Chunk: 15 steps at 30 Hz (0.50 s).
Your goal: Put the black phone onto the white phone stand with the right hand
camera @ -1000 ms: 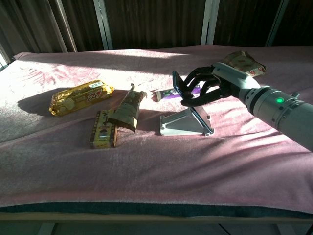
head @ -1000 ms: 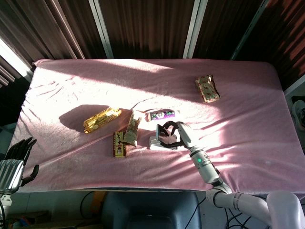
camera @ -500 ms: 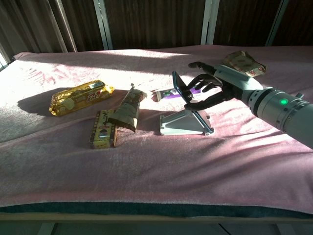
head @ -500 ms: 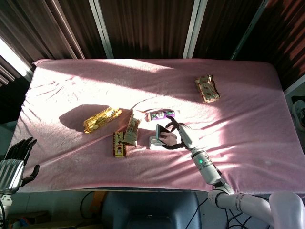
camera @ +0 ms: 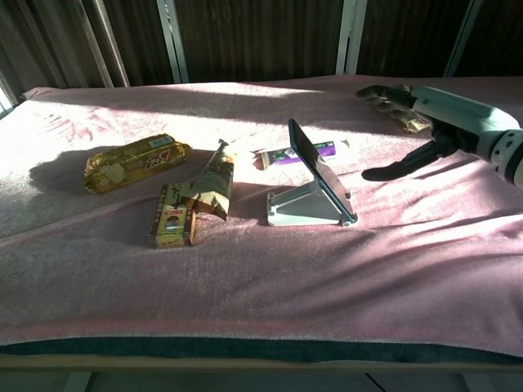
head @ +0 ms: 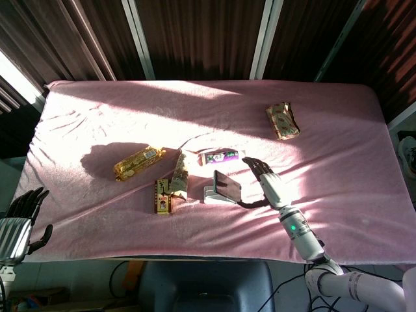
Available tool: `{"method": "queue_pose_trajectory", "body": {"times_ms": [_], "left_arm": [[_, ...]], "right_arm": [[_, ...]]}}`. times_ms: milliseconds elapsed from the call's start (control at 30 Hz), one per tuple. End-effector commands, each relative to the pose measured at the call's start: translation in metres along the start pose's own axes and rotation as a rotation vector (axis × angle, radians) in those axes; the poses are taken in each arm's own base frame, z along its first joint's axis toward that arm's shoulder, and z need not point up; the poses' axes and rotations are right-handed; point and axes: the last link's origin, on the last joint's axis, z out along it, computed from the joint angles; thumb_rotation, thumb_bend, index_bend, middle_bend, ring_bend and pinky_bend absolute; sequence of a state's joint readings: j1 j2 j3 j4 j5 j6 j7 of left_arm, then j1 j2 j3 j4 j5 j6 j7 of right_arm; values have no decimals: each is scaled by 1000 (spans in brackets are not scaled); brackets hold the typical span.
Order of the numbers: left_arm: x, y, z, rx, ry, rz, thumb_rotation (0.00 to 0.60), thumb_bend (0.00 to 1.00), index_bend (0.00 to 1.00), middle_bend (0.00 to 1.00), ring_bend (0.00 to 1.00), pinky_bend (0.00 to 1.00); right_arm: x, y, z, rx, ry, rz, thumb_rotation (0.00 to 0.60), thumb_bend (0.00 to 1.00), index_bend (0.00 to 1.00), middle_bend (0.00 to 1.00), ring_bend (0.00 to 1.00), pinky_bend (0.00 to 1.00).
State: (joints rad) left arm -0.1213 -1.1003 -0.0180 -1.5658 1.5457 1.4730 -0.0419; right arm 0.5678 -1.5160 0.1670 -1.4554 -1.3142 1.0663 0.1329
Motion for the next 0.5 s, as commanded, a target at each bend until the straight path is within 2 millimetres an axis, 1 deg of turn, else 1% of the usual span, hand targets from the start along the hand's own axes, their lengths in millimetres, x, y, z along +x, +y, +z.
{"method": "queue_pose_trajectory", "body": {"times_ms": [33,67,100,133,200,233,300,333,400,500], "left_arm": [[1,0,-1,-1,4,0,600,407,0,35,28,121],[1,0,-1,-2,6,-1,600,407,0,34,28,121],[1,0,-1,-4,11,-2,600,407,0,29,28,121],[1,0,-1,-4,15,-2,600,408,0,24,28,121],[1,0,-1,-3,24,1,600,409,0,6,24,121],[1,0,-1,-3,25,3,600,409,0,3,22,121],[0,1,-1,-6,24,4,600,410,0,0,20,121],[0,2,-1,-9,24,6,600,411,0,0,20,121],[0,3,-1,-10,25,8,600,410,0,0,20,121],[-1,4,-1,-13,23,11,600,411,0,0,20,121]], "right_arm": [[36,35,-77,-130,29,-327,600,187,0,33,0,32],[41,41,-92,-174,56,-379,600,187,0,22,0,11],[47,49,-112,-232,99,-436,600,187,0,14,0,1],[50,55,-126,-276,133,-468,600,187,0,9,0,0],[54,67,-157,-369,209,-505,600,187,0,0,0,0],[55,71,-167,-399,240,-507,600,187,0,0,0,0],[59,77,-182,-442,274,-539,600,187,0,0,0,0],[61,76,-185,-436,278,-552,600,187,0,0,0,0],[67,70,-188,-415,321,-532,600,187,0,0,0,0],[66,67,-189,-396,327,-540,600,187,0,0,0,0]]}}
